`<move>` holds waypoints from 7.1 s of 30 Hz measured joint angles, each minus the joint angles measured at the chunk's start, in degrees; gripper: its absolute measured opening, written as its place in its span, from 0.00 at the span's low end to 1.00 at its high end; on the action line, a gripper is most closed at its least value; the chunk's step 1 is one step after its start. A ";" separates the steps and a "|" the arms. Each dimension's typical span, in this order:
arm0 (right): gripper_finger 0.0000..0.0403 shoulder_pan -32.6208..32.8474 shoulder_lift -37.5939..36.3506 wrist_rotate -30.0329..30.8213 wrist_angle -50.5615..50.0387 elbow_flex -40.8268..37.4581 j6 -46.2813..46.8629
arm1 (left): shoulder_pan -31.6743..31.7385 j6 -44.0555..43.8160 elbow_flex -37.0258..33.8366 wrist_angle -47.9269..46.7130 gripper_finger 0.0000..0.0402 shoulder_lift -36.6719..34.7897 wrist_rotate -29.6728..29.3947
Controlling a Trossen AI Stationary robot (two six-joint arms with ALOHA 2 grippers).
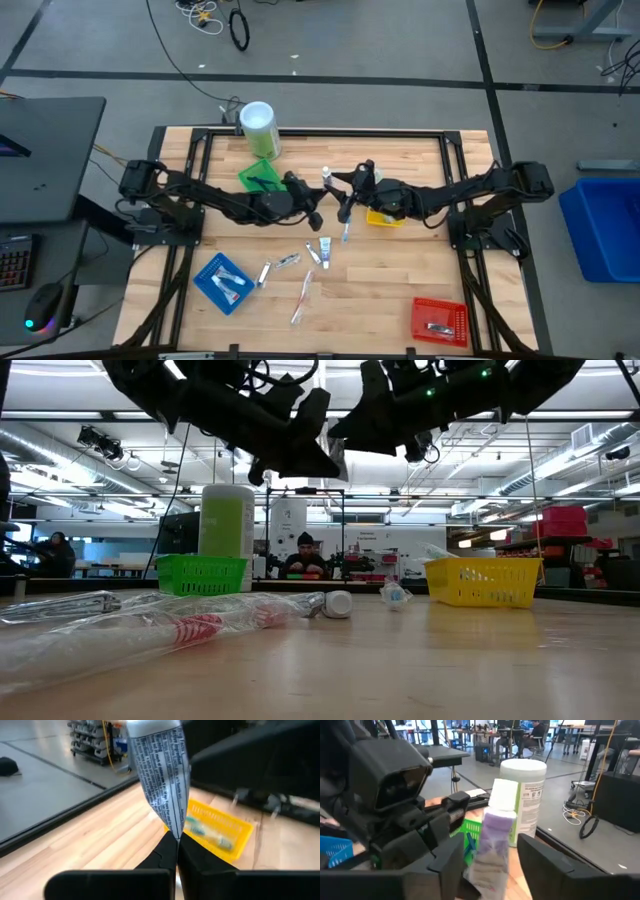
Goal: Pick & Place Travel size toiletries
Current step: Put the right toothpaste into the blue bin, then put the blue toothbrush into the yellow bin
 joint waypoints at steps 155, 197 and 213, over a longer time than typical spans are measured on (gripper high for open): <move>0.45 -5.68 14.23 -19.12 -62.83 16.94 37.79 | 2.82 -20.15 9.67 -70.80 0.36 -22.31 8.26; 0.26 -7.87 20.92 -23.62 -58.37 17.07 44.98 | 4.86 -8.02 9.62 -72.11 0.36 -22.89 8.90; 0.06 -6.80 8.77 -25.17 -61.45 16.79 32.80 | 0.96 -7.45 1.92 -60.42 0.36 -22.89 11.74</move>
